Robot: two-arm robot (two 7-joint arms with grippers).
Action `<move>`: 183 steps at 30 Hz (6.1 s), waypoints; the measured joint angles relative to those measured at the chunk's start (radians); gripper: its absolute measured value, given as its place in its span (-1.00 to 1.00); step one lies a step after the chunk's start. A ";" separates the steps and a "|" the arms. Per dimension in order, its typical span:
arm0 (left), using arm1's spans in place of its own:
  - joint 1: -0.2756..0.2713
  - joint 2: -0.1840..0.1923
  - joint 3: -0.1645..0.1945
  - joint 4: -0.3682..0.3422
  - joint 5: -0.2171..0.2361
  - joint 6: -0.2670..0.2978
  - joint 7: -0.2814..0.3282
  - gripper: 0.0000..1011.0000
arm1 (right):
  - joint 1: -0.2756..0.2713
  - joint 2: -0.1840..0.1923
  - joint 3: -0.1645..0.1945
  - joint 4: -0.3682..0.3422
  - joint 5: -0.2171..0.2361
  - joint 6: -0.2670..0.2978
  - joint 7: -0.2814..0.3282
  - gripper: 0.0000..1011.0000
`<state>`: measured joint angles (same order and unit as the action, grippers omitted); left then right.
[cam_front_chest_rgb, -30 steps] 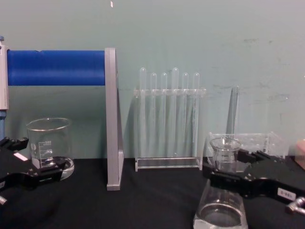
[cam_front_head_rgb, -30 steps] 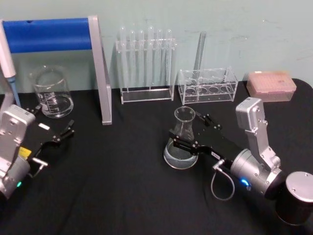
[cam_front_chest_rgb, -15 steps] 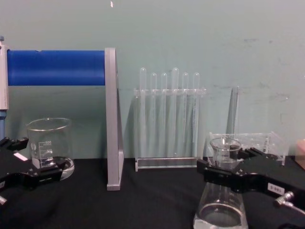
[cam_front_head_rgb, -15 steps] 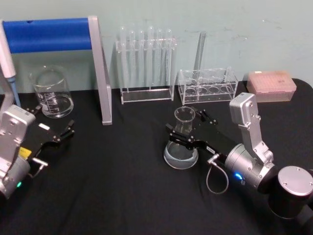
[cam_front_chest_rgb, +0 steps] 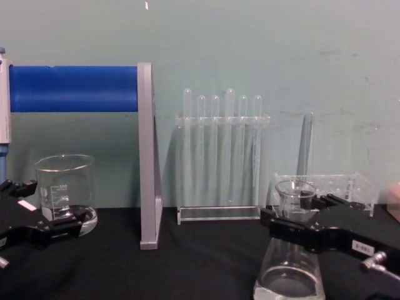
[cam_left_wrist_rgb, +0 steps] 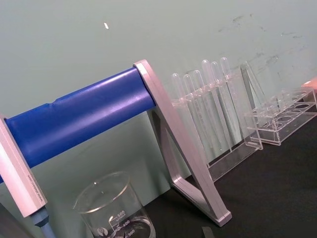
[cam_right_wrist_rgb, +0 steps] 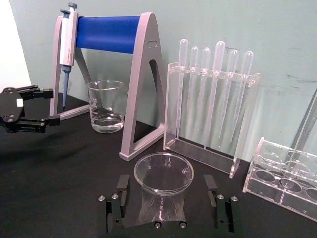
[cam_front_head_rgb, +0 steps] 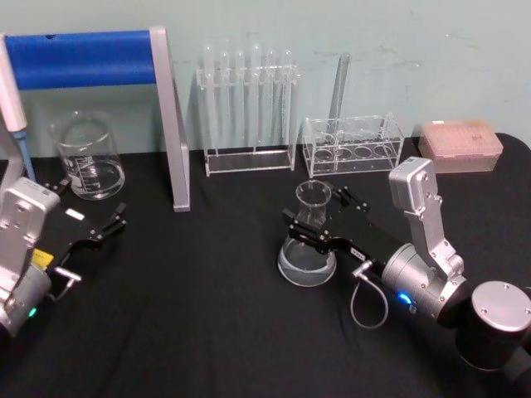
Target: Grasp the erlenmeyer flask with one hand, shake it three times, then place it back.
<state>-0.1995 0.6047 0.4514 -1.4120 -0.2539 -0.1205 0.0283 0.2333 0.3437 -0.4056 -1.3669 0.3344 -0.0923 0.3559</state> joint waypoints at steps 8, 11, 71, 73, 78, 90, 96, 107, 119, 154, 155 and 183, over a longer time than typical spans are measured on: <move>0.000 0.000 0.000 0.000 0.000 0.000 0.000 0.98 | -0.001 0.001 -0.001 -0.002 0.003 0.000 0.000 0.42; 0.000 0.000 0.000 0.000 0.000 0.000 0.000 0.98 | -0.001 0.001 -0.001 -0.002 0.003 0.000 0.000 0.28; 0.000 0.000 0.000 0.000 0.000 0.000 0.000 0.98 | -0.070 0.040 0.088 -0.326 0.005 0.178 -0.019 -0.10; 0.000 0.000 0.000 0.000 0.000 0.000 0.000 0.98 | -0.069 0.040 0.086 -0.325 0.005 0.178 -0.018 -0.10; 0.000 0.000 0.000 0.000 0.000 0.000 0.000 0.98 | -0.067 0.038 0.078 -0.321 0.003 0.176 -0.012 -0.10; 0.000 0.000 0.000 0.000 0.000 0.000 0.000 0.98 | -0.064 0.035 0.031 -0.337 0.006 0.174 0.029 -0.10; 0.000 0.000 0.000 0.000 0.000 0.000 0.000 0.98 | -0.062 0.037 -0.017 -0.358 0.015 0.170 0.070 -0.10; 0.000 0.000 0.000 0.000 0.000 0.000 0.000 0.98 | -0.059 0.050 -0.090 -0.398 0.043 0.166 0.123 -0.10; 0.000 0.000 0.000 0.000 0.000 0.000 0.000 0.98 | -0.048 0.073 -0.156 -0.425 0.071 0.166 0.158 -0.10; 0.000 0.000 0.000 0.000 0.000 0.000 0.000 0.98 | -0.033 0.047 0.107 -0.291 0.005 0.141 -0.098 -0.10; 0.000 0.000 0.000 0.000 0.000 0.000 0.000 0.98 | -0.035 0.047 0.115 -0.290 0.004 0.141 -0.102 -0.10; 0.000 0.000 0.000 0.000 0.000 0.000 0.000 0.98 | -0.062 0.003 0.191 -0.290 -0.034 0.156 -0.080 -0.10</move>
<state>-0.1995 0.6047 0.4513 -1.4120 -0.2539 -0.1205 0.0283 0.1717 0.3468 -0.2145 -1.6568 0.3003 0.0632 0.2755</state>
